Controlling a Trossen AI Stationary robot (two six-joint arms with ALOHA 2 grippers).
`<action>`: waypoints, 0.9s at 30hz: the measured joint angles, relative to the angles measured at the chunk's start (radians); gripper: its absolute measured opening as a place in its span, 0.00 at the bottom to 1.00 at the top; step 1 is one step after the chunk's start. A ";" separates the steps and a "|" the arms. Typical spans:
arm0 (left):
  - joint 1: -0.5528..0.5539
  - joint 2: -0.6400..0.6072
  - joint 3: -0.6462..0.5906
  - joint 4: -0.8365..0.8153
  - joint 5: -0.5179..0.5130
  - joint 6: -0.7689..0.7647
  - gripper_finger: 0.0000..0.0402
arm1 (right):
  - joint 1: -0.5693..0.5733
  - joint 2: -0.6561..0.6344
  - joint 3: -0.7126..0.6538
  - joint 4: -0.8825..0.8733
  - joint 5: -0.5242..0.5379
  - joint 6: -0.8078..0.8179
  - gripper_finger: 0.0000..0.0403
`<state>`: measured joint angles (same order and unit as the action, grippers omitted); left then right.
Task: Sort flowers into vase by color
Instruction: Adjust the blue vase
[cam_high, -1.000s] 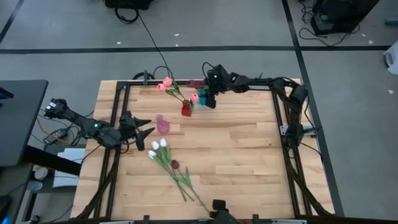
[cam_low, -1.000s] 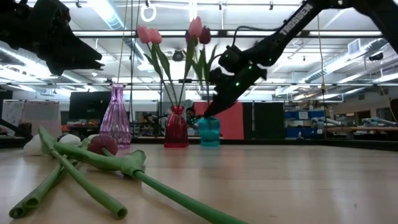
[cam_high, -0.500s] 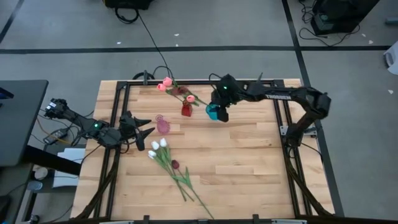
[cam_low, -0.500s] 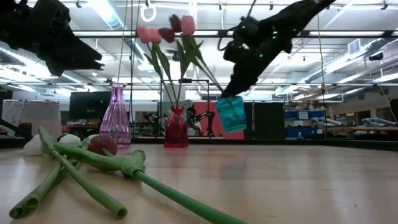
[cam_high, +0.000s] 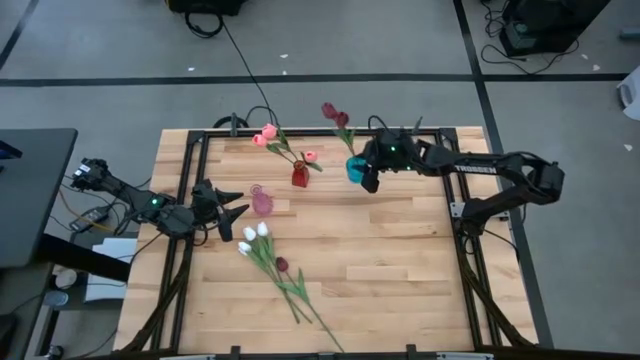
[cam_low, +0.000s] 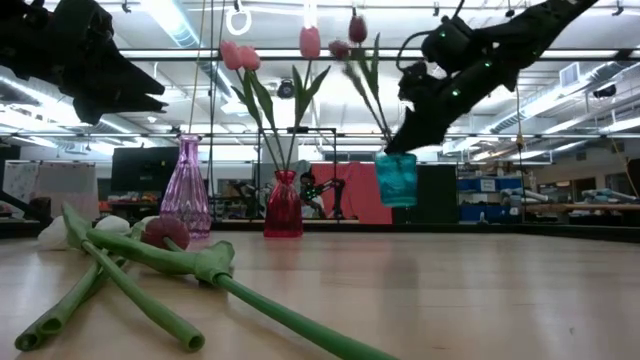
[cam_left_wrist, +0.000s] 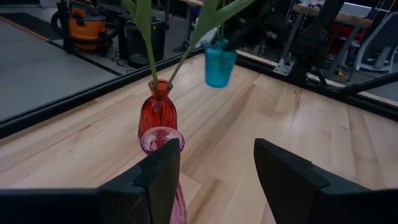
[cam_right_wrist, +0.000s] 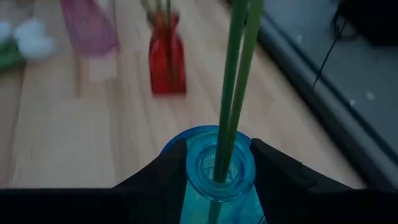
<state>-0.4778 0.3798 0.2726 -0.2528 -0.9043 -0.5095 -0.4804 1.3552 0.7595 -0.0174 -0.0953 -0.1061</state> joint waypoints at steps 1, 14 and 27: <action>0.000 0.000 0.000 -0.001 0.000 0.000 0.53 | 0.006 -0.013 -0.015 -0.013 0.002 0.007 0.42; 0.000 0.000 0.000 -0.007 0.001 -0.001 0.53 | 0.105 -0.165 -0.197 -0.007 0.123 0.137 0.43; 0.000 0.000 0.000 -0.008 0.023 -0.025 0.53 | 0.213 -0.174 -0.248 -0.006 0.302 0.134 0.43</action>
<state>-0.4778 0.3798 0.2726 -0.2607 -0.8810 -0.5349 -0.2673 1.1809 0.5117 -0.0231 0.2068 0.0284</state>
